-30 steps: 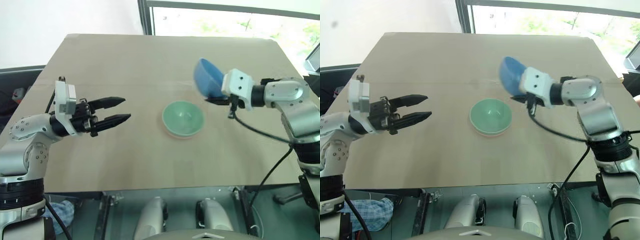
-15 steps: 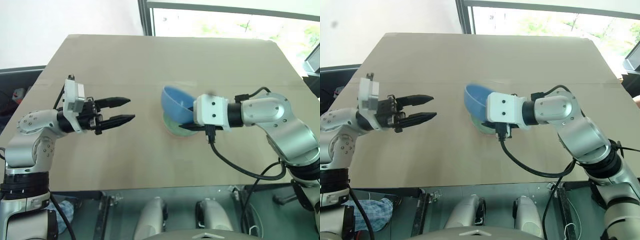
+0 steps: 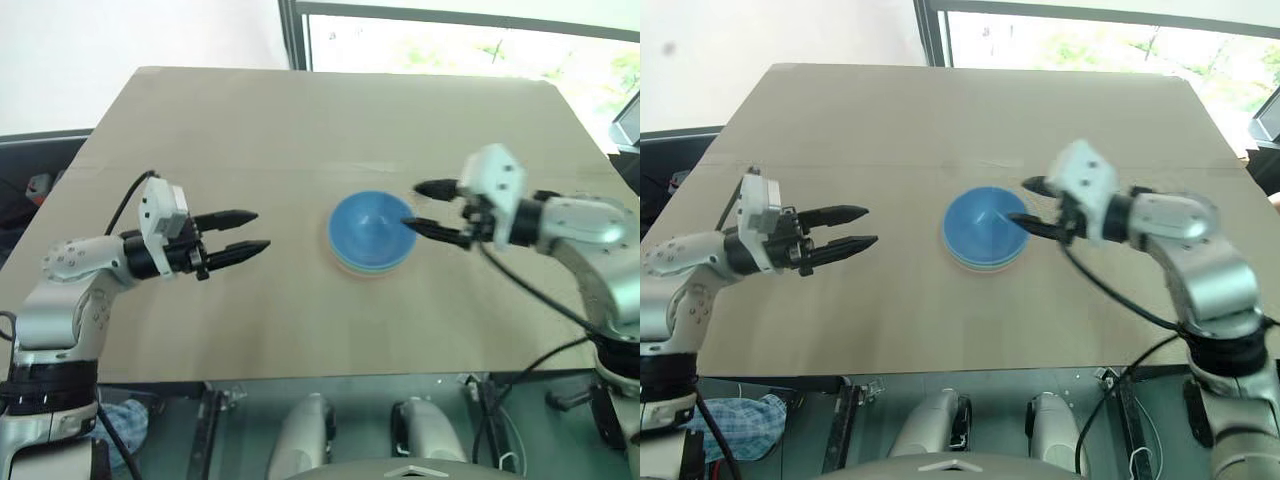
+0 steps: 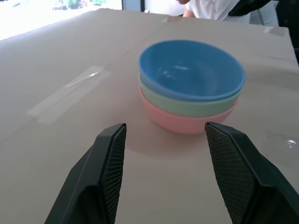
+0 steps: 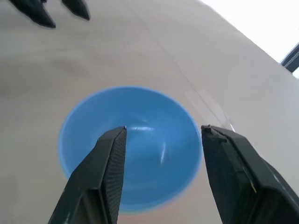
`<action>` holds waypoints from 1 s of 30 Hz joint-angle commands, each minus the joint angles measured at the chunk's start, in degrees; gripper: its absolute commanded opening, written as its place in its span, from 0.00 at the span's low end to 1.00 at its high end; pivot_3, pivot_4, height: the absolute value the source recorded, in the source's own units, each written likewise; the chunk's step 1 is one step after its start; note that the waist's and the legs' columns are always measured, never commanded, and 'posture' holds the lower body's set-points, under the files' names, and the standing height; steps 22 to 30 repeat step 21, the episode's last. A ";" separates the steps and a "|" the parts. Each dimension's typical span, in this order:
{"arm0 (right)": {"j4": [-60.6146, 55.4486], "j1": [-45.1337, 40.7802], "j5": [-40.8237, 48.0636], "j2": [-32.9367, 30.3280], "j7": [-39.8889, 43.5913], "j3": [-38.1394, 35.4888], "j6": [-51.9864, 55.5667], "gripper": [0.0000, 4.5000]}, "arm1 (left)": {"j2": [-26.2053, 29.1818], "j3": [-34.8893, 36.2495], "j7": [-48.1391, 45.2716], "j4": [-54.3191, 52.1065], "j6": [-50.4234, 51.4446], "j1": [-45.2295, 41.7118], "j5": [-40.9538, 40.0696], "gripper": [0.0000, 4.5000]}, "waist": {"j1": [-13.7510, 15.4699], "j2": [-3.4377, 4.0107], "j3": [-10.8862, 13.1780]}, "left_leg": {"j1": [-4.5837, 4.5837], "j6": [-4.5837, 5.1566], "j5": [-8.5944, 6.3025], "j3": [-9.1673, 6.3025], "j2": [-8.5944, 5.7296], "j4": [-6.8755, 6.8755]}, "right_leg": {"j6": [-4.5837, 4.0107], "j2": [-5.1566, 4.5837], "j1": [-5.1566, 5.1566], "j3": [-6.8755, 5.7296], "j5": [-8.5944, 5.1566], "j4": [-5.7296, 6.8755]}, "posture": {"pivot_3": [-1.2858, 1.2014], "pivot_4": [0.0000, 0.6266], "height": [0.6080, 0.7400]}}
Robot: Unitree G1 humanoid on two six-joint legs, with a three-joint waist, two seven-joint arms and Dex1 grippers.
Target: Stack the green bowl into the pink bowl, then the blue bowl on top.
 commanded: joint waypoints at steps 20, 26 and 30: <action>17.72 30.19 7.81 -5.04 16.73 -17.72 -34.90 0.59 | -5.11 8.45 9.97 -11.48 -6.44 16.65 1.49 0.63 | 0.37 -0.04 -0.05 | 0.57 -0.02 0.01 0.08 0.04 0.04 | -0.05 -0.02 0.35 0.21 -0.02 0.00 | 0.52 0.24 1.00; 18.23 30.19 7.86 -5.19 16.67 -17.59 -35.31 0.59 | -5.49 8.37 9.83 -11.37 -7.06 16.68 1.24 0.63 | 0.37 -0.04 -0.05 | 0.57 -0.03 0.01 0.08 0.04 0.04 | -0.05 -0.02 0.35 0.21 -0.02 -0.01 | 0.52 0.24 1.00; 18.23 30.19 7.86 -5.19 16.67 -17.59 -35.31 0.59 | -5.49 8.37 9.83 -11.37 -7.06 16.68 1.24 0.63 | 0.37 -0.04 -0.05 | 0.57 -0.03 0.01 0.08 0.04 0.04 | -0.05 -0.02 0.35 0.21 -0.02 -0.01 | 0.52 0.24 1.00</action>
